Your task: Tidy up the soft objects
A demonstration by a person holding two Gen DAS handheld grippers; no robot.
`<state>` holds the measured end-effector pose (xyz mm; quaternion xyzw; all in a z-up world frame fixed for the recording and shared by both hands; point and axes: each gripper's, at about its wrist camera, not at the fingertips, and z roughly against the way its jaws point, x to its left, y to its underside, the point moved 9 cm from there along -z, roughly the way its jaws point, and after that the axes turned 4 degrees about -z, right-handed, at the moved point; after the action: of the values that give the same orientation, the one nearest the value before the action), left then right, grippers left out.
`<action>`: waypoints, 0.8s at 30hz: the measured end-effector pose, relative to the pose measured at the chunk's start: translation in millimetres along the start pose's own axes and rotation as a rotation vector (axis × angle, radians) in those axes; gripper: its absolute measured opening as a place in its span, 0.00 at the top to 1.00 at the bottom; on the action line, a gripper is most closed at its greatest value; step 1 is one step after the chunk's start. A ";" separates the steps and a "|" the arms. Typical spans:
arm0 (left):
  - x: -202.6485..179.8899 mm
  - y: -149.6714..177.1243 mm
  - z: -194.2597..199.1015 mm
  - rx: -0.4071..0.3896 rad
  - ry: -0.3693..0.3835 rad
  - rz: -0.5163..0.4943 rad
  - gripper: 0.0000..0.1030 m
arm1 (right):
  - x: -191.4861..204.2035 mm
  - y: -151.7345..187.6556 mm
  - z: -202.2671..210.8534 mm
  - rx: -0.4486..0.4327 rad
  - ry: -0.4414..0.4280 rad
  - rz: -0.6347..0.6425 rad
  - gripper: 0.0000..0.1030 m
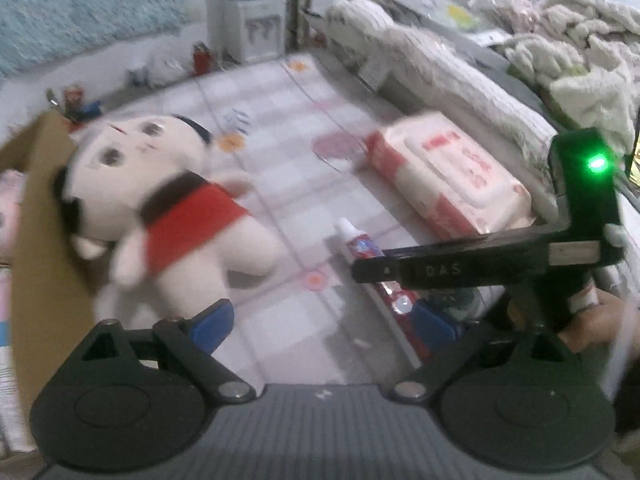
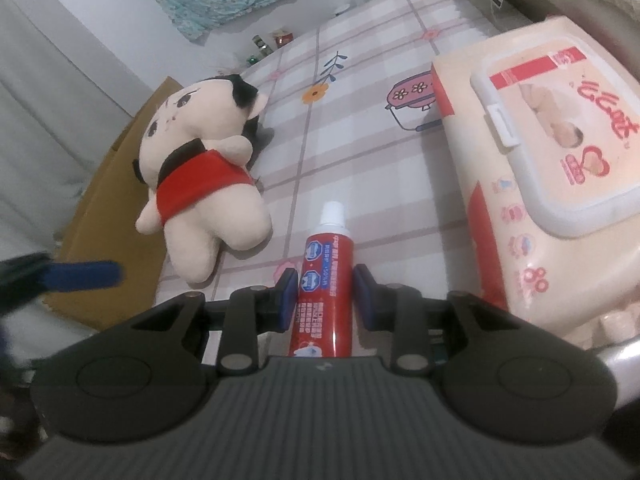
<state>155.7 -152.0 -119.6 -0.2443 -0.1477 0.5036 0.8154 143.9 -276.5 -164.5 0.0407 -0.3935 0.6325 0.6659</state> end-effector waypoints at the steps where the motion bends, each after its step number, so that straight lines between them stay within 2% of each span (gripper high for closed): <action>1: -2.0 0.3 -10.0 0.018 0.022 -0.001 0.11 | -0.4 0.4 0.6 0.002 -0.006 0.000 0.72; 3: -4.7 3.3 -26.1 0.052 0.053 0.003 0.16 | -0.7 0.9 1.2 0.007 -0.016 0.000 0.72; 8: -16.5 12.5 -52.5 0.121 0.148 0.011 0.19 | -1.2 1.7 1.9 0.015 -0.028 0.001 0.72; 13: -38.8 14.6 -61.9 0.134 0.205 -0.029 0.19 | -2.3 1.0 1.7 0.015 -0.028 -0.018 0.72; 17: -53.0 17.0 -72.2 0.143 0.197 -0.074 0.19 | -4.8 -0.5 1.0 0.024 -0.033 -0.057 0.73; 24: -57.8 14.8 -75.6 0.106 0.139 -0.133 0.28 | -6.2 -1.3 -0.9 0.040 -0.040 -0.118 0.74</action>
<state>155.5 -217.0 -190.7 -0.2246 -0.0799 0.4373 0.8671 146.1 -281.4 -168.1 0.0898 -0.3911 0.5991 0.6929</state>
